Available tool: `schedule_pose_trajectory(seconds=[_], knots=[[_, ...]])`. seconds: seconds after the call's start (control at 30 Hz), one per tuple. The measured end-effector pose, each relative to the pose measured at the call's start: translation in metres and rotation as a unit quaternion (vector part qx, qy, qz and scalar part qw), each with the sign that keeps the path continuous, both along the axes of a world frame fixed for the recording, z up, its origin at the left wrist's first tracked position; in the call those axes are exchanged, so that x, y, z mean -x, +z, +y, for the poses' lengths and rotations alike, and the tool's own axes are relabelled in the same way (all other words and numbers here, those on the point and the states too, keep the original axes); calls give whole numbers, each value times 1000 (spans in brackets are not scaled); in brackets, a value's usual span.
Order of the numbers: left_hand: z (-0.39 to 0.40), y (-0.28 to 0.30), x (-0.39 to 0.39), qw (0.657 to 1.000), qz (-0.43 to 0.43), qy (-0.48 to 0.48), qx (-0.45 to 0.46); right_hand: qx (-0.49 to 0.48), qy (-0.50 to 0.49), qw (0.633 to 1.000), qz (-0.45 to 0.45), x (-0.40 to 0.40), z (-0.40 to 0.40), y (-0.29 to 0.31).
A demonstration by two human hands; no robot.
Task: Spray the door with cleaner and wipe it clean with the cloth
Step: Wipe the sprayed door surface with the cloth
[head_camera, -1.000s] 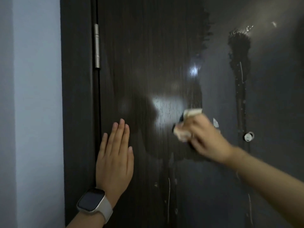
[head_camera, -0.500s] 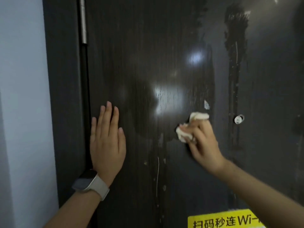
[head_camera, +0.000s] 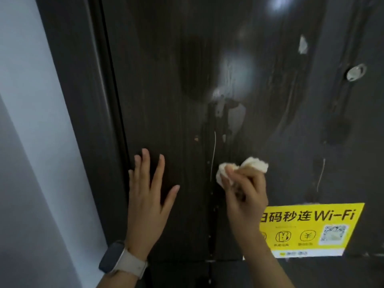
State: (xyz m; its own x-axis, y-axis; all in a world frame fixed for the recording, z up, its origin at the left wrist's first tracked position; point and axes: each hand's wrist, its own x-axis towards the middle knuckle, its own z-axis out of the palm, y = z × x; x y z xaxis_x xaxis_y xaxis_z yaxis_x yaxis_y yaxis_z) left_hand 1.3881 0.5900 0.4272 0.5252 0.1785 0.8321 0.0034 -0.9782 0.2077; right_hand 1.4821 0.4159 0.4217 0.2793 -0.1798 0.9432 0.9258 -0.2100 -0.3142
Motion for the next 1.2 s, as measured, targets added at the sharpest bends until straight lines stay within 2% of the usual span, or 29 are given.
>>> schedule_pose_trajectory(seconds=[0.07,0.13,0.2,0.33,0.43,0.53,0.67,0.73,0.83,0.9,1.0,1.07,1.2], knots=[[5,-7,2,1000,13,11,-20,13,10,999,43,10,6,-36],[6,-8,4,999,21,9,-26,-6,9,995,96,20,13,-48],[6,-6,6,999,22,4,-26,-39,7,991,127,25,19,-28],[3,-4,8,1000,28,-6,-2,-113,4,988,105,23,31,30],[2,-5,6,1000,20,-16,11,-105,-16,989,101,28,41,9],[3,-5,5,1000,16,-13,7,-100,-45,985,135,39,46,-27],[1,-5,6,1000,11,-9,9,-133,-5,969,208,44,45,-12],[0,-4,7,1000,14,-5,10,-125,-3,971,203,44,44,10],[-1,-3,7,1000,18,0,9,-100,-18,985,142,36,42,38],[0,-3,6,1000,18,-4,13,-61,-29,991,115,30,37,31],[2,-3,5,999,9,-16,27,2,-54,991,119,29,25,-10],[2,-4,5,1000,1,-18,22,2,-57,990,132,28,21,-23],[2,-4,4,1000,-1,-14,22,-38,-27,993,108,22,28,6]])
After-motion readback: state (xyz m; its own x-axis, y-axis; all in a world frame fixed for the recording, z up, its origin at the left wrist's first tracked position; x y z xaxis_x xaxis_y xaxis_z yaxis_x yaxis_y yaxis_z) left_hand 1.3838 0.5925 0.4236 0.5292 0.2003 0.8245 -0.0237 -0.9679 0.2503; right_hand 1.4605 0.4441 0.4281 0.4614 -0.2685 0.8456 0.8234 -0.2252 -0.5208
